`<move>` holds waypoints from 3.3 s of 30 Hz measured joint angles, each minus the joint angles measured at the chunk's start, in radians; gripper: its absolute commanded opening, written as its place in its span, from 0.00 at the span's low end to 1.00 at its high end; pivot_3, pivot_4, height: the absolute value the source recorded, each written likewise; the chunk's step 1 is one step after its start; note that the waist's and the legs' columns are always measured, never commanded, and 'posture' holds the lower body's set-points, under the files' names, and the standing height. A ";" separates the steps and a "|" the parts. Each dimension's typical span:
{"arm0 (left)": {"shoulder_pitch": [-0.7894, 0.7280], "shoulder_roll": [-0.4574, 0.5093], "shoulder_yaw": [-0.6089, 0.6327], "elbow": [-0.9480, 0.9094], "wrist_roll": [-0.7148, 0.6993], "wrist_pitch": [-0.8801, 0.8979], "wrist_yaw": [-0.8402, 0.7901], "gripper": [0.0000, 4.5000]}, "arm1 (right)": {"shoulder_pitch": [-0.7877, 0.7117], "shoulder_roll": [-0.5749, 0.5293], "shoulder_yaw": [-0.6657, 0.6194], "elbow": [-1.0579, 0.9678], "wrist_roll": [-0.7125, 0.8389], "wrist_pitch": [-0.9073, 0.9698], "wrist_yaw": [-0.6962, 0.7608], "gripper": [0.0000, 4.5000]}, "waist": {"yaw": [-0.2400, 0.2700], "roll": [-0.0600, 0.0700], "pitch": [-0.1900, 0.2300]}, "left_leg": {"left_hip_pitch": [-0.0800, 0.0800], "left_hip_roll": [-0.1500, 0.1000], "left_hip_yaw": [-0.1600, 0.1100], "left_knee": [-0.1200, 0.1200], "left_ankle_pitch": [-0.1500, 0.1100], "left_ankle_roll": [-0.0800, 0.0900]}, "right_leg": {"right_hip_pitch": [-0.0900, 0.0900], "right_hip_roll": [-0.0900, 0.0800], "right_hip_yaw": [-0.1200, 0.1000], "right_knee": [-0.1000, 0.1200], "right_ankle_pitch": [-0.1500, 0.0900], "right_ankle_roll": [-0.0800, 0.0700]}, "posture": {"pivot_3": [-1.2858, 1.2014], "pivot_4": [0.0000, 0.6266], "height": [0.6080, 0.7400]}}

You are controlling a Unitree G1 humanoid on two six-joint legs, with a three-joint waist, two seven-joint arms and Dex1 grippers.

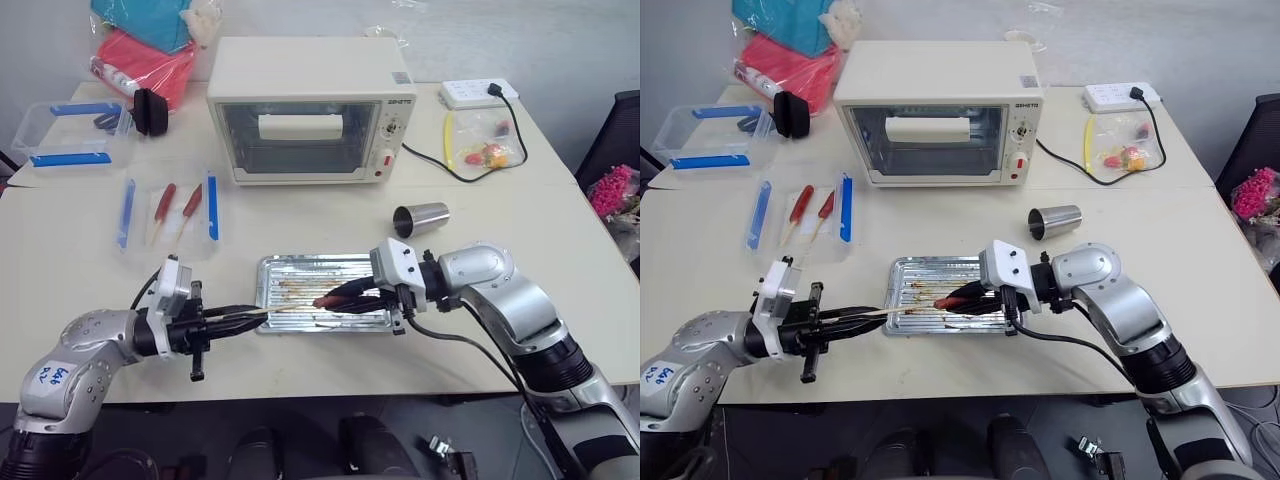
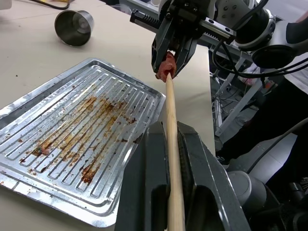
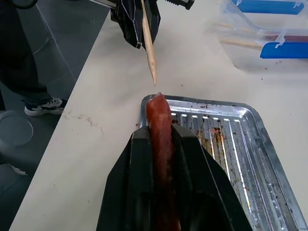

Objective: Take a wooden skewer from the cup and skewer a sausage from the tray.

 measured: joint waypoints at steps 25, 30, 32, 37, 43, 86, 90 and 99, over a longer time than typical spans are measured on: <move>-0.112 -0.072 -0.124 0.057 0.067 -0.020 -0.012 0.00 | -0.017 0.045 0.011 -0.008 -0.041 0.020 0.016 0.11 | 0.001 0.000 0.000 | 0.000 0.000 0.000 0.002 0.000 0.000 | 0.000 0.000 0.000 0.001 0.000 0.000 | 0.52 0.24 1.00; -0.168 -0.109 -0.157 0.098 0.097 -0.026 -0.032 0.00 | -0.020 0.045 0.001 -0.002 -0.057 0.023 0.032 0.11 | 0.001 0.000 0.000 | 0.000 0.000 0.000 0.002 0.000 0.000 | 0.000 0.000 0.000 0.002 0.000 0.000 | 0.52 0.24 1.00; -0.182 -0.130 -0.166 0.104 0.107 -0.026 -0.035 0.00 | -0.020 0.045 -0.002 -0.002 -0.058 0.027 0.037 0.11 | 0.001 0.000 0.000 | 0.000 0.000 0.000 0.002 0.000 0.000 | 0.000 0.000 0.000 0.002 0.000 0.000 | 0.52 0.24 1.00; -0.201 -0.166 -0.193 0.128 0.123 -0.026 -0.042 0.00 | -0.020 0.045 -0.003 -0.002 -0.058 0.041 0.054 0.11 | 0.000 0.000 0.000 | 0.000 0.000 0.000 0.002 0.000 0.000 | 0.000 0.001 0.000 0.002 0.000 0.000 | 0.52 0.24 1.00; -0.204 -0.168 -0.189 0.129 0.135 -0.036 -0.047 0.00 | -0.020 0.037 -0.006 -0.004 -0.057 0.041 0.065 0.11 | 0.001 0.000 0.000 | 0.000 0.000 0.000 0.003 0.000 0.000 | 0.000 0.000 0.000 0.002 0.000 0.000 | 0.52 0.24 1.00; -0.331 -0.486 0.268 0.284 0.293 -0.272 1.054 0.00 | 0.293 0.134 -0.581 -0.122 0.291 -0.223 -0.286 1.00 | 0.034 -0.001 -0.001 | 0.000 -0.001 0.000 0.007 0.000 0.001 | 0.002 0.001 -0.001 0.003 0.001 0.001 | 0.52 0.24 1.00; -0.417 -0.481 0.218 0.412 0.343 -0.296 1.058 0.00 | 0.299 0.131 -0.570 -0.134 0.291 -0.223 -0.296 1.00 | 0.033 -0.001 -0.001 | 0.000 0.000 0.001 0.007 0.000 0.001 | 0.001 0.001 -0.002 0.004 0.001 0.001 | 0.52 0.24 1.00; -0.384 -0.469 0.183 0.384 0.368 -0.403 0.983 0.57 | 0.356 0.113 -0.566 -0.202 0.307 -0.209 -0.330 1.00 | 0.031 -0.001 -0.001 | 0.001 0.000 0.002 0.007 0.000 0.001 | 0.001 0.001 -0.002 0.006 0.001 0.001 | 0.52 0.24 1.00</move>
